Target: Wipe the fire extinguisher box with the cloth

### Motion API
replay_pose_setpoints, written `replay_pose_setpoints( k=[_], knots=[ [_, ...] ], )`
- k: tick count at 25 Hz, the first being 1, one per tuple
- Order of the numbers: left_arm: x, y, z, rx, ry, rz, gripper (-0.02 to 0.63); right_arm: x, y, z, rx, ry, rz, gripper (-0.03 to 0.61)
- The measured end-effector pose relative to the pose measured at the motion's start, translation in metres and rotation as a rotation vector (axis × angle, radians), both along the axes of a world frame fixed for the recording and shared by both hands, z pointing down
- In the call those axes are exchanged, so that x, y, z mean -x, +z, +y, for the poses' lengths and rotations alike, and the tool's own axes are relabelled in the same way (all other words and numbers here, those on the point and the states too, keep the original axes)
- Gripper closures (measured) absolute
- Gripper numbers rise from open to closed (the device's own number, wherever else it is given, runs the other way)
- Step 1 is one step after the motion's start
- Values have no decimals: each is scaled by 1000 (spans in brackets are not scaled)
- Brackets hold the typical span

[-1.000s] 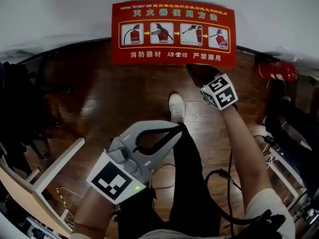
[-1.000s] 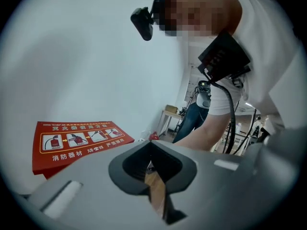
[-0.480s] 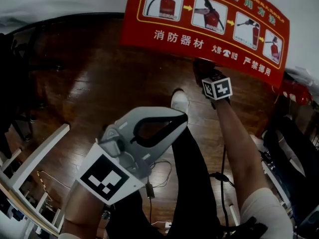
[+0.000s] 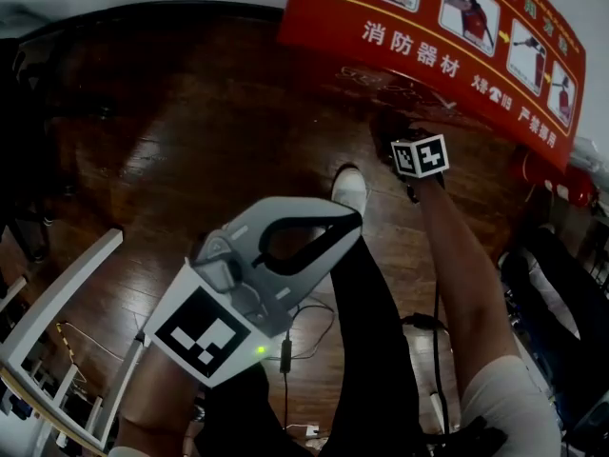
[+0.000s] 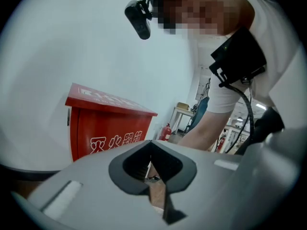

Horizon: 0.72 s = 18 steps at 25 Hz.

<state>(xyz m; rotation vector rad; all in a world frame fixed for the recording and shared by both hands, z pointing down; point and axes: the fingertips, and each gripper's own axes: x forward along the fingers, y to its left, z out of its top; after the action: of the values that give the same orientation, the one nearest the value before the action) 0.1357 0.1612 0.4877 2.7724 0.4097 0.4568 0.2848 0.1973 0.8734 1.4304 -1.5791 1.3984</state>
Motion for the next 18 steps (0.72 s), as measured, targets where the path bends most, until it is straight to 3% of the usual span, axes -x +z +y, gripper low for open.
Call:
replay_pose_setpoints(
  k=[11, 15, 18],
  knots=[
    [80, -119, 21, -61, 106, 78, 614, 53, -248, -29, -232, -13, 107, 527],
    [102, -139, 21, -67, 119, 75, 614, 48, -293, -53, -278, 18, 133, 526],
    [98, -135, 10, -56, 90, 72, 614, 40, -291, -70, -272, 18, 138, 526]
  ],
)
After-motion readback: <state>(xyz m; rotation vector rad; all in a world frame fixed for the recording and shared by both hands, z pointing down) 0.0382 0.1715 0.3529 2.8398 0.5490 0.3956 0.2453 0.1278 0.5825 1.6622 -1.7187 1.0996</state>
